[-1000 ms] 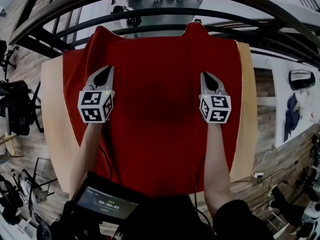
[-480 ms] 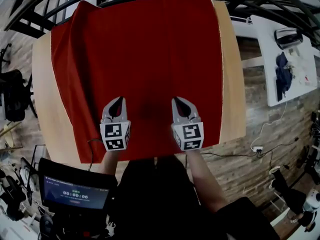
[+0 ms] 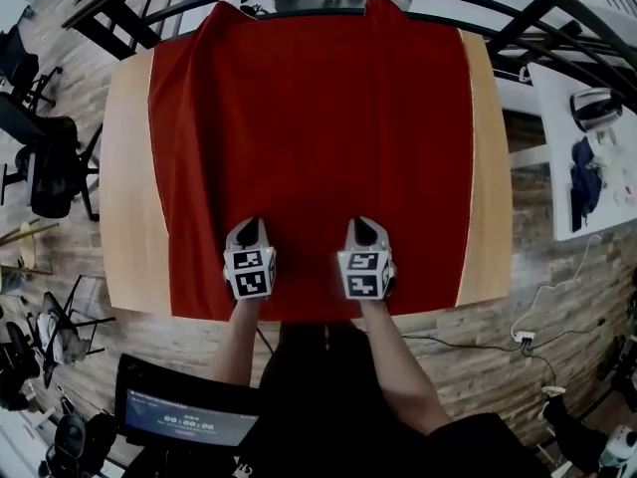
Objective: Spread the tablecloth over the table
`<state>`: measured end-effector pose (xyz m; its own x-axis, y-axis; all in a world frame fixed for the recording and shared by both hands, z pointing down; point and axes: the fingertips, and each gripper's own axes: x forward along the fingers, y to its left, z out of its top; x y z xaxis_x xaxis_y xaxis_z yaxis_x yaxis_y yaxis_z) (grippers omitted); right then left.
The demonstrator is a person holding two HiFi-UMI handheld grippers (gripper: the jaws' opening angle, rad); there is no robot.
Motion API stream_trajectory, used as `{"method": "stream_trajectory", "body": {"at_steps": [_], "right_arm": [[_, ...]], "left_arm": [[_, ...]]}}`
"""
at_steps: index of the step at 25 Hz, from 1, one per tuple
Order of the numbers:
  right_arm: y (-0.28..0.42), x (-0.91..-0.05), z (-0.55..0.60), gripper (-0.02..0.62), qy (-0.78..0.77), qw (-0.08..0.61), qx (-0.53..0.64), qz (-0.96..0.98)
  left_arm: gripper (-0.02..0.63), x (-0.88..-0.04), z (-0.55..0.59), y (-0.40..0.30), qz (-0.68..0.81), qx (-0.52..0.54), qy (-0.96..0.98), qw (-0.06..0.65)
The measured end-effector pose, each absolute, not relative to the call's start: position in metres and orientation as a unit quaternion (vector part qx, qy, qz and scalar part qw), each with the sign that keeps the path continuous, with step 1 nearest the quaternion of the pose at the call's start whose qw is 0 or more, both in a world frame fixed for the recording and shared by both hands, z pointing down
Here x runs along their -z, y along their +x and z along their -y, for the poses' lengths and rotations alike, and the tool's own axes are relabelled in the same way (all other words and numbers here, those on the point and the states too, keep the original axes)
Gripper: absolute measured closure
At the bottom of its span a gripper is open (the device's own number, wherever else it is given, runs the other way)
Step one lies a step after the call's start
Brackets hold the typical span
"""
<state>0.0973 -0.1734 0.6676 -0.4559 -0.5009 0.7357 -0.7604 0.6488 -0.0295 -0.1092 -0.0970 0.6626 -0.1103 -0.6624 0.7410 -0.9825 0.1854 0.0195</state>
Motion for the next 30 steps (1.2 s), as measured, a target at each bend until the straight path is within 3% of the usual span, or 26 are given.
{"method": "stream_trajectory", "body": {"at_steps": [16, 22, 25, 30], "right_arm": [[0.062, -0.667, 0.248, 0.588, 0.375, 0.348, -0.223, 0.83], [0.071, -0.669, 0.249, 0.583, 0.365, 0.358, -0.205, 0.835], [0.075, -0.65, 0.237, 0.58, 0.336, 0.33, -0.188, 0.862], [0.167, -0.595, 0.207, 0.58, 0.367, 0.259, -0.181, 0.875]], "left_arm": [[0.598, -0.662, 0.174, -0.15, 0.674, -0.246, 0.617, 0.323], [0.598, -0.663, 0.165, -0.136, 0.671, -0.251, 0.621, 0.319], [0.598, -0.659, 0.15, -0.129, 0.676, -0.255, 0.621, 0.305], [0.598, -0.613, 0.131, -0.062, 0.647, -0.219, 0.68, 0.266]]}}
